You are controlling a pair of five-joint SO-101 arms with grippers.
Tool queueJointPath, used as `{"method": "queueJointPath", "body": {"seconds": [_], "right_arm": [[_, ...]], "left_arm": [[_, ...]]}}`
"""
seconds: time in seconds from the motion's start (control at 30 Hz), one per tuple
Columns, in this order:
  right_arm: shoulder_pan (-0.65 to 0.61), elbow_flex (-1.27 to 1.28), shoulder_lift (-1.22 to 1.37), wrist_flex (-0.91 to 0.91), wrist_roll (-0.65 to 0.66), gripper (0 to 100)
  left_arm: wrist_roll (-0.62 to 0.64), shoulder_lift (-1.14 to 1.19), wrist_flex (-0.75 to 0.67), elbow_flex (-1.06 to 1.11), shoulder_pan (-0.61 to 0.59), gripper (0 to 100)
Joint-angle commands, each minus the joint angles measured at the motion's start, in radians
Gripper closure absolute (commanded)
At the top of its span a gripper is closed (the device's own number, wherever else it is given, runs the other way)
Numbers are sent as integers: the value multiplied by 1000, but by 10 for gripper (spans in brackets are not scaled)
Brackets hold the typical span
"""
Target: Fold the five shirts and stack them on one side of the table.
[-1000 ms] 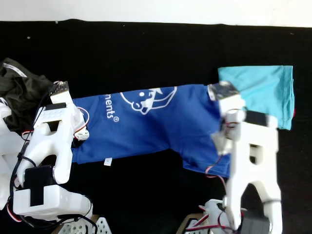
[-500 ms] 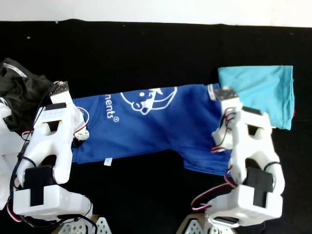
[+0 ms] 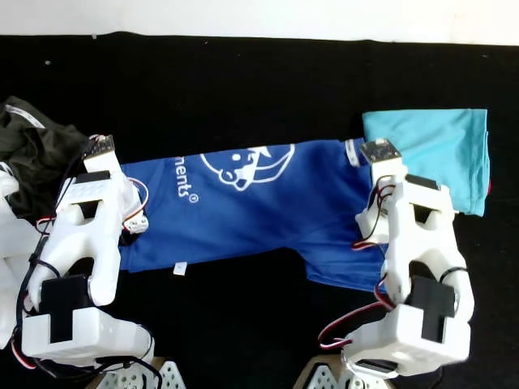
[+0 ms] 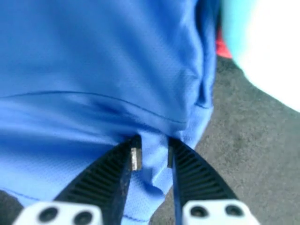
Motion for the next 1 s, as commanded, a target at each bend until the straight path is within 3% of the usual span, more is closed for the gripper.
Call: {"method": "queueJointPath", "body": {"seconds": [0.0,0.17,0.47,0.77,0.97], "right_arm": [[-13,-30,-174,51,-12,897],[-59,71,-374,134,-5,897],[-384,286,-418,147,-11,897],[-295,259,-173,-31,-12,897],[-223,166,-154,-10,-12,897]], "left_arm": [[2,7,-26,-1,10,991],[2,7,-26,-1,10,991],[2,7,-26,-1,10,991],[2,7,-26,-1,10,991],[2,7,-26,-1,10,991]]}}
